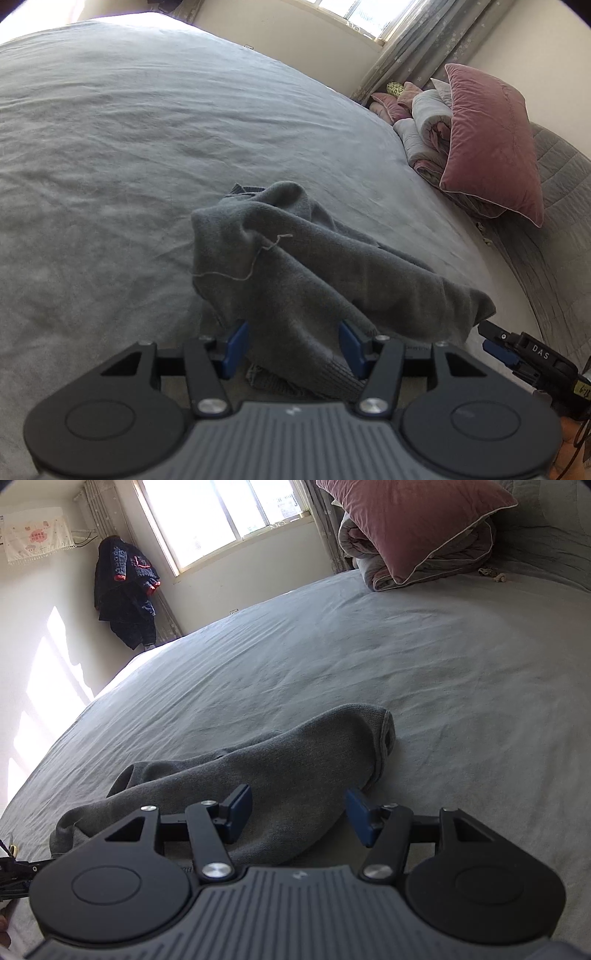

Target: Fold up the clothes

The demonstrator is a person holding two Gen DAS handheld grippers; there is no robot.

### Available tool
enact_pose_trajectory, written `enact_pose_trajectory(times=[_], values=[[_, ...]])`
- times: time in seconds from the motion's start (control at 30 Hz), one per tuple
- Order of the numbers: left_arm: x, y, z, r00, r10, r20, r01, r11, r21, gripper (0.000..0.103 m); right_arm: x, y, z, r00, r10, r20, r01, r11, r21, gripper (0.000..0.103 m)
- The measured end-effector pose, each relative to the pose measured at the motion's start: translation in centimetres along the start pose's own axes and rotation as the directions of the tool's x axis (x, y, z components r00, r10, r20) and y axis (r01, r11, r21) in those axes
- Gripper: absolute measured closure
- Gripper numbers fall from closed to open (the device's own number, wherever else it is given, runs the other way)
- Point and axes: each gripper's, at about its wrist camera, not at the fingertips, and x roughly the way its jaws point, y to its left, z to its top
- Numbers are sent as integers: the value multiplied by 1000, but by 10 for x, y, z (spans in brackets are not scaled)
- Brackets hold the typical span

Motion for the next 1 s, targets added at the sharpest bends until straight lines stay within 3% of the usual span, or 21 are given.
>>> enact_pose_trajectory(times=[0.17, 0.4, 0.57, 0.67, 0.77, 0.8, 0.83, 0.87, 1.0], values=[[8, 2, -6, 995, -78, -62, 73, 995, -75, 48, 2, 9, -10, 998, 29, -61, -27, 999, 29, 42], [25, -1, -15, 984, -131, -120, 113, 983, -143, 48, 14, 20, -22, 990, 58, -125, -52, 998, 46, 42], [35, -4, -19, 987, -110, -116, 92, 985, -147, 50, 27, 19, -30, 985, 97, -140, -84, 992, 96, 42], [38, -4, -21, 990, -98, -97, 82, 985, -154, 57, 34, 14, -35, 985, 126, -121, -108, 984, 145, 42], [39, -3, -22, 994, -90, -66, 78, 983, -167, 76, 39, 5, -37, 984, 167, -60, -150, 965, 213, 43], [39, -3, -22, 994, -92, -61, 81, 982, -172, 86, 40, 2, -38, 983, 180, -41, -166, 958, 232, 47], [39, -3, -23, 994, -95, -55, 84, 981, -177, 90, 40, 0, -39, 983, 178, -43, -163, 958, 235, 73], [39, -3, -22, 994, -96, -50, 86, 981, -175, 92, 41, -2, -40, 984, 174, -47, -158, 959, 236, 90], [31, -8, -21, 994, -105, -34, 99, 985, -144, 95, 22, -5, -41, 982, 185, -35, -175, 964, 200, 93]])
